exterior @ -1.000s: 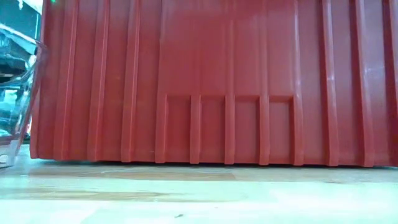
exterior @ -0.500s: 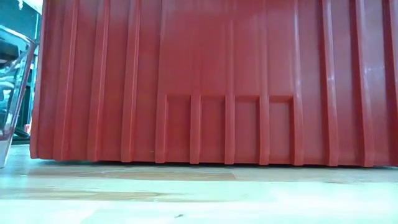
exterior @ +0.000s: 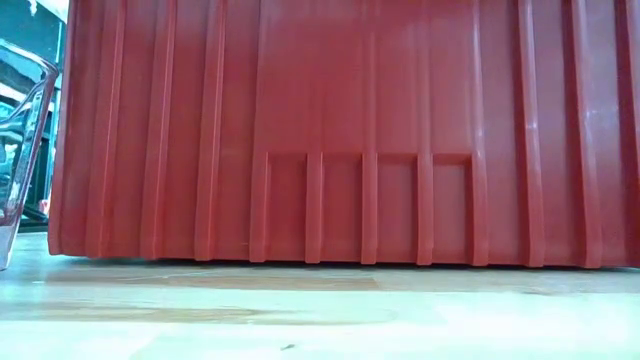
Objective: Sort blocks
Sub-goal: Put the black pen into the bin
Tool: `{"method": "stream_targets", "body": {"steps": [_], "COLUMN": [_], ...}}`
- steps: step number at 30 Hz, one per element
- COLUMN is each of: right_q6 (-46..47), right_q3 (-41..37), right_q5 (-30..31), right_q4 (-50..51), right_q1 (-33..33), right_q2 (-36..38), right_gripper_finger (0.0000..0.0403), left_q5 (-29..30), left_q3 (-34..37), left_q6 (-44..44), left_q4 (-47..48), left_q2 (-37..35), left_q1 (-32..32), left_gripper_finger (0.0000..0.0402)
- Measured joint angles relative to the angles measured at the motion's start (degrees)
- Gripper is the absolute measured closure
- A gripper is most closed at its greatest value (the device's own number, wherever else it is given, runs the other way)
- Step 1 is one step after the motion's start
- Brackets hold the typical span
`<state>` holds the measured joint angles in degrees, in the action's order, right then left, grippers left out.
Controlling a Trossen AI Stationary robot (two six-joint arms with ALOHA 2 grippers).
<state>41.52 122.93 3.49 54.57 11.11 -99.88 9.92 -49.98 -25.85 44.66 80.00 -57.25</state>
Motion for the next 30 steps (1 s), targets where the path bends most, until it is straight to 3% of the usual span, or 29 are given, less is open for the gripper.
{"method": "stream_targets", "body": {"steps": [3, 15, 19, 24, 30], "right_q6": [0.0, 0.6, 0.6, 0.5, 0.5], "right_q3": [0.0, 0.0, 0.0, 0.0, 0.0], "right_q5": [0.0, 0.1, 0.2, 1.0, 1.2], "right_q4": [0.0, -1.6, -2.5, -2.5, -2.6], "right_q1": [0.0, 0.0, 0.0, -0.1, -0.3], "right_q2": [0.0, 0.0, 0.0, 0.0, 0.0], "right_gripper_finger": [0.0274, 0.0274, 0.0274, 0.0274, 0.0274], "left_q5": [3.9, 5.0, 6.8, 13.4, 14.4], "left_q3": [1.6, 0.9, -2.7, -5.9, -6.0], "left_q6": [-0.5, -5.0, -5.4, -5.4, -5.5], "left_q4": [0.1, 0.1, 4.6, 6.5, 6.5], "left_q2": [2.0, 12.4, 12.8, 11.5, 12.7], "left_q1": [-0.1, 0.6, 0.6, 0.6, 0.6], "left_gripper_finger": [0.0294, 0.0293, 0.0294, 0.0294, 0.0294]}}
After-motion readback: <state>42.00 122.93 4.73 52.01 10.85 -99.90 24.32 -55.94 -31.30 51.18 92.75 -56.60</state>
